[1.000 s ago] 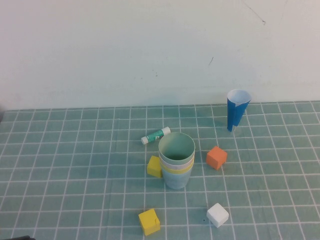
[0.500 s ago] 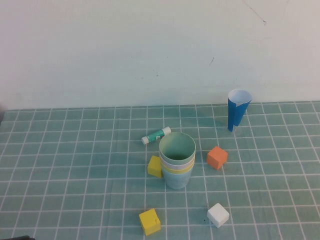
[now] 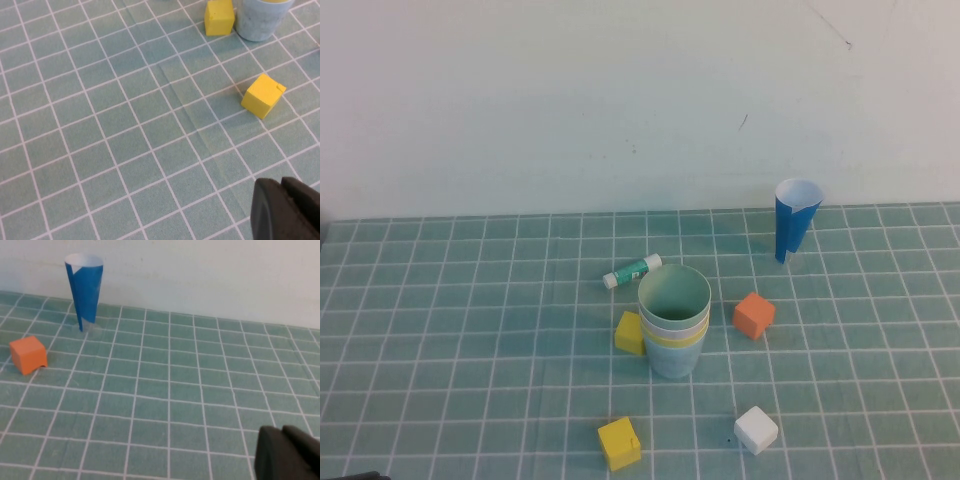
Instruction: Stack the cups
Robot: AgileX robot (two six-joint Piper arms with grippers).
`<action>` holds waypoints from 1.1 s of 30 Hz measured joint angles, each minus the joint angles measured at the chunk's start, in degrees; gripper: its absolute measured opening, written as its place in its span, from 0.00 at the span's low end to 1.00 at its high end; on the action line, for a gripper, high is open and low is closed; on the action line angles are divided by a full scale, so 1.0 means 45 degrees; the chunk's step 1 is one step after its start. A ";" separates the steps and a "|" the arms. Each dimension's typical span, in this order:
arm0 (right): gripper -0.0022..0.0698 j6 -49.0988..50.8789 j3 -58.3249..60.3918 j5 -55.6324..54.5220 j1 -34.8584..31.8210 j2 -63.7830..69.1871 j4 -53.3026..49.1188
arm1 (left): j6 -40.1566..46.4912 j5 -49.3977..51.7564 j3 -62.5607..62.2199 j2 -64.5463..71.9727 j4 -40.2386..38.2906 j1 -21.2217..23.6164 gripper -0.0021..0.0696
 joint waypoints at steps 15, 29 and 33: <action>0.03 0.0026 0.0000 0.0030 0.0020 0.0000 0.0000 | 0.0000 0.0000 0.0000 0.0000 0.0000 0.0000 0.03; 0.03 0.0007 0.0000 0.0030 0.0020 0.0000 0.0000 | 0.0000 -0.0022 0.0056 -0.0029 0.0000 0.0000 0.03; 0.03 0.0007 0.0000 0.0030 0.0020 0.0000 0.0000 | 0.0000 -0.0493 0.0642 -0.0641 -0.0043 0.0505 0.03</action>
